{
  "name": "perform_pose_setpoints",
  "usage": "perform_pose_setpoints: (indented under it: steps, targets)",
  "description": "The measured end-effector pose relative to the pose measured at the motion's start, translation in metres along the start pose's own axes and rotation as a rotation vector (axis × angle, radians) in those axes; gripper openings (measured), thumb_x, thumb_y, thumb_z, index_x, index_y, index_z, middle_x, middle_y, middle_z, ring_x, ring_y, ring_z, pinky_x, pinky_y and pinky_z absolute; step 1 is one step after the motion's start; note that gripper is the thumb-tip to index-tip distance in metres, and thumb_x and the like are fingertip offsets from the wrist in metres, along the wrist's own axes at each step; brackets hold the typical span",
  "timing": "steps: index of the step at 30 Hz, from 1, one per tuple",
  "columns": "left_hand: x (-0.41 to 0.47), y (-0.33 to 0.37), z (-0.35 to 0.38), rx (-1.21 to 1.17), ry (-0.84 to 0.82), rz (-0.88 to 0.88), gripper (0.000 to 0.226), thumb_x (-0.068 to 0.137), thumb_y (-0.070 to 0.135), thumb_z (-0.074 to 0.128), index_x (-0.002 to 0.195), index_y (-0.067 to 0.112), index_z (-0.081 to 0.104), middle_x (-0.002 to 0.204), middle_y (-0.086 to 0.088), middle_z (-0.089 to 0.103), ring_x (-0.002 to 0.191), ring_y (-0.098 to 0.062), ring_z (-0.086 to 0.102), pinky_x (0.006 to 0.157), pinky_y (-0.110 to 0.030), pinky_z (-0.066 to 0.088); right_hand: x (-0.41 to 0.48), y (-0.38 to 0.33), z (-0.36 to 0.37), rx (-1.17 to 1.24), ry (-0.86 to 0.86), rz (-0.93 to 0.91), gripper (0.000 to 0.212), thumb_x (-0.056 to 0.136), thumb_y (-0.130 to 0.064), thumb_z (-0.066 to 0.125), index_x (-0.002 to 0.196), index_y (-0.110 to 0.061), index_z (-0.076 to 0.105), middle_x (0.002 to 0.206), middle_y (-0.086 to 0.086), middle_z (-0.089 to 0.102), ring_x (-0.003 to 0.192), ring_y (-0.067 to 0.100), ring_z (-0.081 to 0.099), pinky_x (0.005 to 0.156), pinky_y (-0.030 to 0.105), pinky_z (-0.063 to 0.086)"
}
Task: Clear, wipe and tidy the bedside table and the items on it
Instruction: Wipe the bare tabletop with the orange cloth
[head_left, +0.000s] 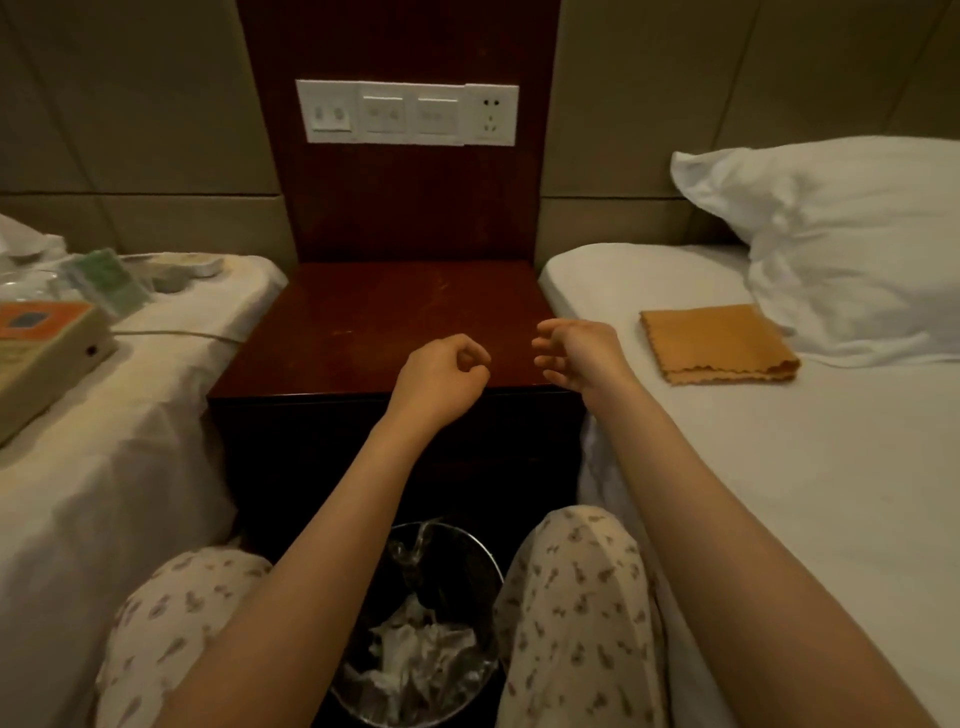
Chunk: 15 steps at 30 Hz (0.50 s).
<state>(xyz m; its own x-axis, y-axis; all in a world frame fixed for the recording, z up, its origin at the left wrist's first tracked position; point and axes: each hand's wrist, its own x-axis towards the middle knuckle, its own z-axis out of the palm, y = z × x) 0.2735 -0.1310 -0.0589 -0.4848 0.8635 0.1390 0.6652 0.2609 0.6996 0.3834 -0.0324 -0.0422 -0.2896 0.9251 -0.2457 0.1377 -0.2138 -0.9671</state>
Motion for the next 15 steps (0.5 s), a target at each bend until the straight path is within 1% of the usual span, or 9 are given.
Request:
perform_pose_setpoints:
  steps: [3, 5, 7, 9, 10, 11, 13, 15]
  targets:
    - [0.014, 0.012, 0.013, -0.008, -0.053, 0.019, 0.018, 0.090, 0.022, 0.052, 0.104, 0.027, 0.063, 0.113, 0.005, 0.060, 0.105, -0.012, 0.054, 0.087, -0.030, 0.046, 0.008, -0.005, -0.018, 0.013, 0.050, -0.023, 0.026, 0.093, -0.004, 0.036, 0.090, -0.013, 0.060, 0.078, 0.002, 0.061, 0.060, 0.013, 0.054, 0.053, 0.022, 0.046]
    - [0.022, 0.022, 0.021, -0.025, -0.094, 0.025, 0.016, 0.091, 0.023, 0.052, 0.103, 0.028, 0.062, 0.111, 0.006, 0.059, 0.101, -0.012, 0.054, 0.084, -0.029, 0.046, 0.011, -0.009, -0.031, 0.019, 0.073, -0.050, 0.024, 0.094, -0.005, 0.038, 0.097, -0.010, 0.061, 0.076, 0.003, 0.059, 0.059, 0.014, 0.053, 0.054, 0.023, 0.045]
    - [0.030, 0.036, 0.029, -0.054, -0.131, 0.041, 0.016, 0.090, 0.024, 0.052, 0.102, 0.028, 0.062, 0.107, 0.007, 0.057, 0.096, -0.013, 0.055, 0.079, -0.029, 0.046, 0.014, -0.017, -0.047, 0.028, 0.116, -0.078, 0.020, 0.095, -0.008, 0.043, 0.101, -0.009, 0.062, 0.076, 0.003, 0.059, 0.060, 0.015, 0.054, 0.053, 0.022, 0.045]
    - [0.038, 0.050, 0.038, -0.087, -0.163, 0.067, 0.015, 0.090, 0.024, 0.052, 0.101, 0.026, 0.062, 0.103, 0.006, 0.056, 0.095, -0.013, 0.055, 0.076, -0.027, 0.042, 0.018, -0.026, -0.066, 0.007, 0.184, -0.083, 0.019, 0.094, -0.011, 0.049, 0.105, -0.008, 0.064, 0.079, 0.004, 0.060, 0.063, 0.015, 0.055, 0.053, 0.022, 0.045]
    - [0.042, 0.057, 0.043, -0.105, -0.181, 0.077, 0.014, 0.090, 0.023, 0.052, 0.100, 0.026, 0.062, 0.102, 0.006, 0.057, 0.095, -0.013, 0.054, 0.075, -0.026, 0.041, 0.021, -0.029, -0.076, -0.022, 0.224, -0.080, 0.019, 0.094, -0.012, 0.050, 0.107, -0.008, 0.064, 0.084, 0.005, 0.062, 0.066, 0.016, 0.056, 0.056, 0.023, 0.046]
    - [0.044, 0.063, 0.048, -0.125, -0.201, 0.083, 0.013, 0.090, 0.022, 0.051, 0.098, 0.026, 0.061, 0.100, 0.006, 0.058, 0.094, -0.013, 0.055, 0.072, -0.024, 0.040, 0.024, -0.030, -0.086, -0.076, 0.275, -0.090, 0.021, 0.094, -0.013, 0.049, 0.109, -0.009, 0.063, 0.092, 0.005, 0.063, 0.074, 0.017, 0.057, 0.063, 0.026, 0.048]
    - [0.047, 0.071, 0.060, -0.174, -0.243, 0.089, 0.013, 0.088, 0.021, 0.052, 0.095, 0.027, 0.061, 0.101, 0.005, 0.061, 0.095, -0.013, 0.057, 0.069, -0.022, 0.041, 0.032, -0.028, -0.107, -0.286, 0.422, -0.159, 0.027, 0.093, -0.011, 0.045, 0.113, -0.011, 0.063, 0.113, 0.005, 0.062, 0.096, 0.022, 0.056, 0.083, 0.033, 0.048]
    - [0.048, 0.076, 0.073, -0.211, -0.287, 0.089, 0.015, 0.086, 0.020, 0.053, 0.097, 0.027, 0.061, 0.105, 0.002, 0.061, 0.098, -0.016, 0.058, 0.074, -0.024, 0.043, 0.036, -0.024, -0.123, -0.511, 0.578, -0.189, 0.033, 0.089, -0.009, 0.043, 0.115, -0.015, 0.061, 0.125, 0.008, 0.055, 0.115, 0.028, 0.049, 0.097, 0.040, 0.042]
